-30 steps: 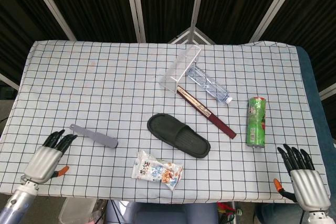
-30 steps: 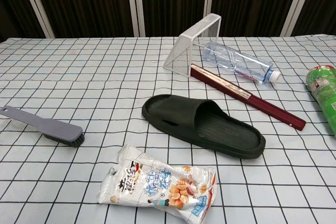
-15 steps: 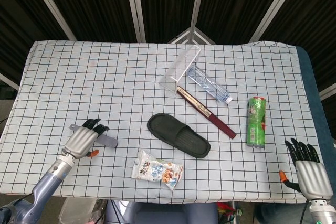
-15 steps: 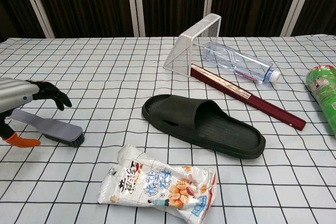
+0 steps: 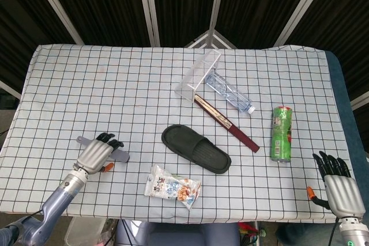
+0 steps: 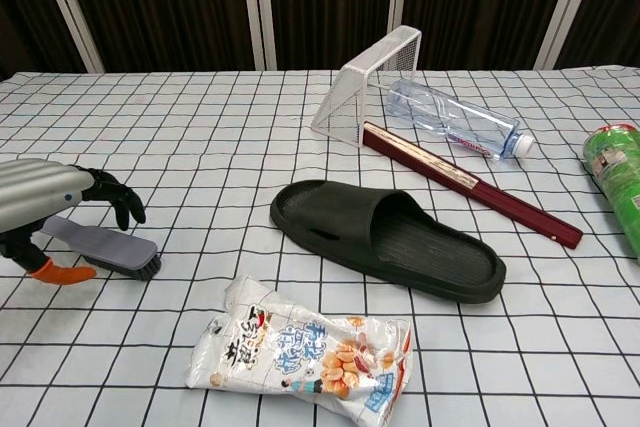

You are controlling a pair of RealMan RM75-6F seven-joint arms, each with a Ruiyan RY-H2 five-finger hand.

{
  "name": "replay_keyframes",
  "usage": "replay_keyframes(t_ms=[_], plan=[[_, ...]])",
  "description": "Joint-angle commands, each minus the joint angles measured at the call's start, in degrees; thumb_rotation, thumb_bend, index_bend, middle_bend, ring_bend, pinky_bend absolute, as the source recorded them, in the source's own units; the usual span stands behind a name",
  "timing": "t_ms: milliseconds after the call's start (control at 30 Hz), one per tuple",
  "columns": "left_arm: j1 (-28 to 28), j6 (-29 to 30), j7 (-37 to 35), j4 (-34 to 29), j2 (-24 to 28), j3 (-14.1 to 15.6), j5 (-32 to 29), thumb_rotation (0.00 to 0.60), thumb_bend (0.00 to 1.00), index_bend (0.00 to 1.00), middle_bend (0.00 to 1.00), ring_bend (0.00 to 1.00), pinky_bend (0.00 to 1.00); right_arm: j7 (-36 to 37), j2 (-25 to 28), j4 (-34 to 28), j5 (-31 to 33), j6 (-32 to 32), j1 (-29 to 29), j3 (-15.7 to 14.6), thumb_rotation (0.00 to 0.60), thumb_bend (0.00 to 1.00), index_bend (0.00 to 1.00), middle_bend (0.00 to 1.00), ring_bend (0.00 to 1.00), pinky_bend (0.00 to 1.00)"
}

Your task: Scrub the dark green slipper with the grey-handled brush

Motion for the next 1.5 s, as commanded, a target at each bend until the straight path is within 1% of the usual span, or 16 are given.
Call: replay_keyframes(t_ms=[33, 267, 433, 600, 700, 1000, 1200, 1367, 1500], plan=[[-0.2, 0.0, 0.2, 0.4, -0.4, 0.3, -0.3, 0.6, 0.38, 0.28, 0.32, 0.16, 0.17, 0.2, 0.2, -0.1, 0.0, 0.1, 0.0, 0.0, 0.514, 0.42, 0.0, 0.0, 0.0, 0.0], [-1.0, -0.2, 0.2, 1.1, -0.9, 1.0, -0.9, 0.6, 0.38, 0.31, 0.33, 0.16, 0.19, 0.9, 0.7, -0.1, -0.2, 0.5, -0.1, -0.3, 0.514, 0.42, 0.0, 0.0, 0.0, 0.0], [-1.5, -0.2, 0.4, 1.3, -0.9, 1.3, -1.3, 0.6, 0.4, 0.34, 0.36, 0.18, 0.21, 1.9, 1.1, 0.0, -0.1, 0.3, 0.1, -0.4, 0.517, 0.42, 0.0, 0.0, 0.0, 0.0], [-2.0, -0.4, 0.4, 1.6, -1.0, 1.6, -1.9, 0.6, 0.42, 0.34, 0.37, 0.2, 0.23, 2.1, 1.1, 0.2, 0.1, 0.2, 0.2, -0.3, 0.516, 0.42, 0.0, 0.0, 0.0, 0.0], [-2.2, -0.4, 0.8, 2.0, -1.1, 1.8, -2.0, 0.6, 0.44, 0.36, 0.39, 0.22, 0.24, 2.2, 0.9, 0.5, 0.0, 0.2, 0.4, -0.3, 0.515, 0.42, 0.0, 0.0, 0.0, 0.0], [-2.8, 0.0, 1.2, 2.3, -1.2, 2.1, -2.6, 0.6, 0.53, 0.42, 0.47, 0.29, 0.34, 2.4, 0.7, 0.8, 0.0, 0.3, 0.6, -0.4, 0.514, 0.42, 0.0, 0.0, 0.0, 0.0], [-2.9, 0.7, 1.3, 2.1, -1.1, 2.4, -2.5, 0.6, 0.54, 0.44, 0.48, 0.3, 0.35, 2.4, 0.7, 0.9, 0.0, 0.2, 0.7, -0.5, 0.515, 0.42, 0.0, 0.0, 0.0, 0.0], [-3.1, 0.5, 1.9, 2.1, -1.0, 2.7, -3.1, 0.6, 0.55, 0.47, 0.51, 0.33, 0.38, 2.5, 0.7, 0.8, -0.1, 0.3, 0.7, -0.6, 0.515, 0.42, 0.0, 0.0, 0.0, 0.0], [-3.3, 0.3, 2.4, 2.3, -1.3, 2.7, -3.8, 0.6, 0.61, 0.55, 0.58, 0.39, 0.44, 2.4, 0.6, 0.9, 0.0, 0.2, 0.8, -0.7, 0.514, 0.42, 0.0, 0.0, 0.0, 0.0]])
